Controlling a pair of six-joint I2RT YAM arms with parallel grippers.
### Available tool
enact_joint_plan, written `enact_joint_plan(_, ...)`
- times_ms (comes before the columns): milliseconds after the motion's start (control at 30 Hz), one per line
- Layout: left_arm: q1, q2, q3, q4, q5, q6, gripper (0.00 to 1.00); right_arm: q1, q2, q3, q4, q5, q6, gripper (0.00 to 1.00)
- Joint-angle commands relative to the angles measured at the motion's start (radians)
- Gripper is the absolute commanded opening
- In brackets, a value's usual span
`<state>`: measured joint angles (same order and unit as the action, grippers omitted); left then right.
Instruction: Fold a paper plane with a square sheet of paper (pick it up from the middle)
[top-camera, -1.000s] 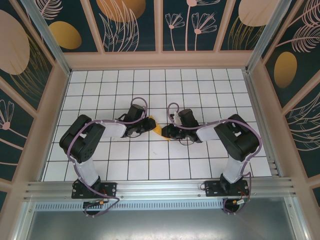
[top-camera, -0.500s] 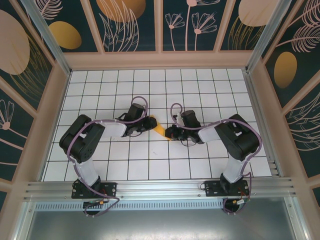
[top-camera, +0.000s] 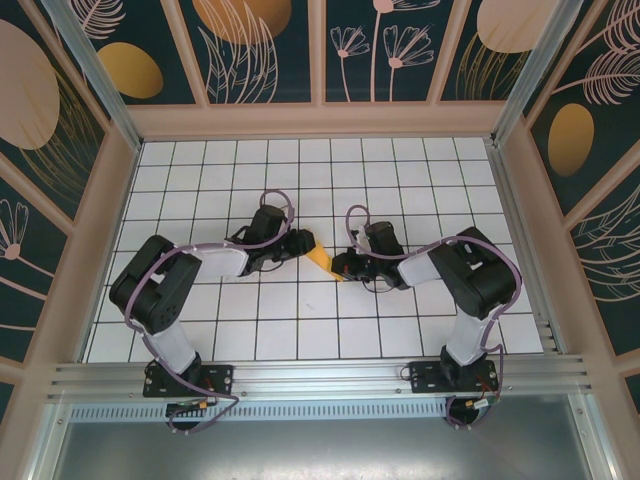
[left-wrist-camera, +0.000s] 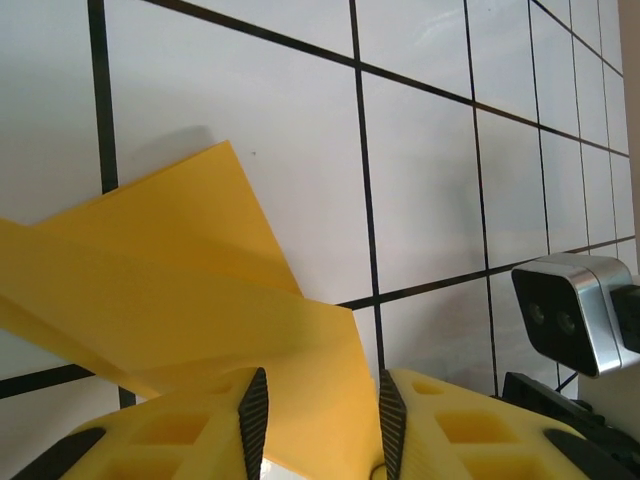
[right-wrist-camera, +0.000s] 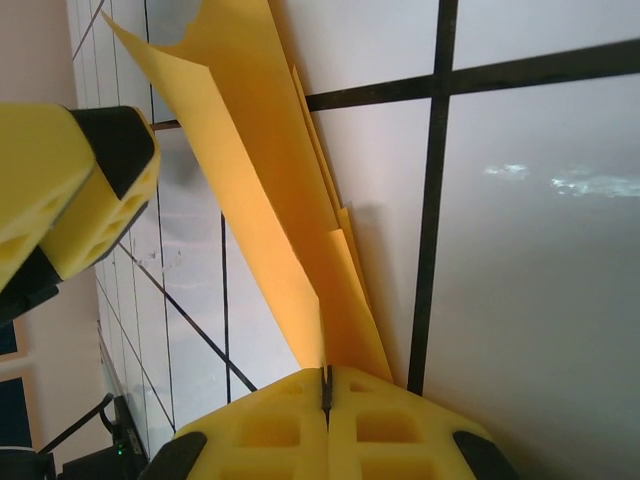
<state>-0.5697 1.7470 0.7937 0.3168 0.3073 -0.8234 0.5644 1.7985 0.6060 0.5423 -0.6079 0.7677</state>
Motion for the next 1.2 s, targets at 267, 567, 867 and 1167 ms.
enact_joint_plan(267, 0.001, 0.047, 0.009, 0.008, -0.048, 0.035, 0.33, -0.012, 0.069, -0.009, -0.102, 0.039, 0.028, 0.0)
enact_joint_plan(567, 0.001, 0.086, 0.024, -0.009, -0.072, 0.042, 0.32, -0.012, 0.079, 0.005, -0.123, 0.033, 0.021, 0.0)
enact_joint_plan(867, 0.001, 0.12, 0.06, -0.067, -0.092, 0.059, 0.31, -0.011, 0.079, 0.016, -0.129, 0.017, 0.005, 0.01)
enact_joint_plan(1167, 0.001, 0.146, 0.088, -0.178, -0.131, 0.095, 0.3, -0.011, -0.002, 0.088, -0.221, -0.013, -0.078, 0.16)
